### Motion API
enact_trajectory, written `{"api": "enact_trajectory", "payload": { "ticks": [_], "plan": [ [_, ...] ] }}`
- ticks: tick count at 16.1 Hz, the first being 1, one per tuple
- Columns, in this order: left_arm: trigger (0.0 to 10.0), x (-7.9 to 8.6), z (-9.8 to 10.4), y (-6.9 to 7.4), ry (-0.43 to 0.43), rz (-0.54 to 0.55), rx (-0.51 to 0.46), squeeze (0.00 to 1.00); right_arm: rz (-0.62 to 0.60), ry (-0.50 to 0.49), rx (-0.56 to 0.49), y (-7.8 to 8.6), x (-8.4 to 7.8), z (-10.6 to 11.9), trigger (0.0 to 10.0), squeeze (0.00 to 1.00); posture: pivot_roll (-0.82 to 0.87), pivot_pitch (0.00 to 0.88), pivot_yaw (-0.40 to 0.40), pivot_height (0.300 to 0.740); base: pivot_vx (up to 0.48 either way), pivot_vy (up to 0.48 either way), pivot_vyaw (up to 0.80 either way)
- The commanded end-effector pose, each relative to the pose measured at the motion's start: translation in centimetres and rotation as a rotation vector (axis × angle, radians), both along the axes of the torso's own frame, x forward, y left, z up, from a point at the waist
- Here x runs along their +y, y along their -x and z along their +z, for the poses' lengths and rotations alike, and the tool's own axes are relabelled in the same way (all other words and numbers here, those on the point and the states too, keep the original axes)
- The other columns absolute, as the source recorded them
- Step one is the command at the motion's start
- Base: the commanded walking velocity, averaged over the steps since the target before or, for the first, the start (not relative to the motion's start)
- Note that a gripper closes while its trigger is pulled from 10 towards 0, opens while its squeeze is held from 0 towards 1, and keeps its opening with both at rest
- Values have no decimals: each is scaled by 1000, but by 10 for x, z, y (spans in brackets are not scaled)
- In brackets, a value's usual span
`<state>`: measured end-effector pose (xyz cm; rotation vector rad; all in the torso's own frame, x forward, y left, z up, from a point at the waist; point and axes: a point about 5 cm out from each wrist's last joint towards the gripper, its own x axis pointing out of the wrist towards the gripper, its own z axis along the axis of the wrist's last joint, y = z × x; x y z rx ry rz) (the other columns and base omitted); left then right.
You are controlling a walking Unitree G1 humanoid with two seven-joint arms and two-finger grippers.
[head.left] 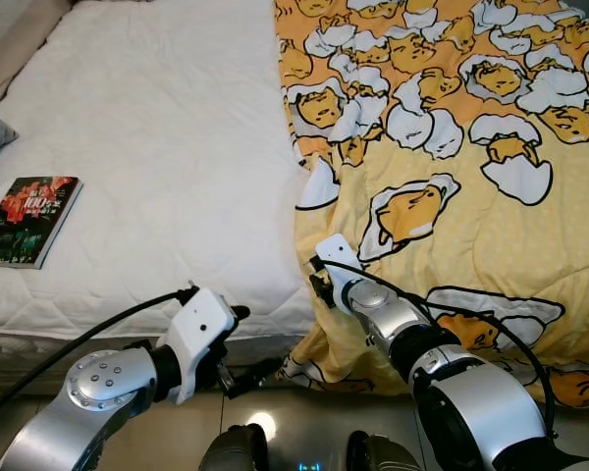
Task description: Clean up the room
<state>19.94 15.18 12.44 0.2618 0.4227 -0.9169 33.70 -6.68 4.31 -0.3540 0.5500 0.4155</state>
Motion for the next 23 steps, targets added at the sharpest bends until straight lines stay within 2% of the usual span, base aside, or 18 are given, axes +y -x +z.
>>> {"api": "enact_trajectory", "payload": {
  "ticks": [1, 9, 16, 18, 23],
  "plan": [
    [10000, 0, 2, 1, -13, -13, 1, 1000, -1, 20, 21, 1, 0, -2, 0, 0, 126, 204, 56, 740, 0, 0, 0],
    [10000, 3, 1, 0, -22, -2, 2, 1000, -27, -24, 34, 2, -1, -3, 0, 0, 126, 194, 58, 740, 0, 0, 0],
    [10000, -1, 1, -5, -14, -3, -9, 1000, -36, -118, 57, 1, -5, -2, 0, 0, 117, 180, 54, 740, 0, 0, 0],
    [10000, -2, 1, -6, -11, 1, -13, 1000, -9, -161, 63, 0, -5, 0, 0, 0, 112, 175, 47, 740, 0, 0, 0],
    [10000, -4, -1, 0, 1, 9, -10, 1000, 186, -297, 129, 6, 7, 4, 0, 0, 100, 158, 38, 740, 0, 0, 0]
  ]
}}
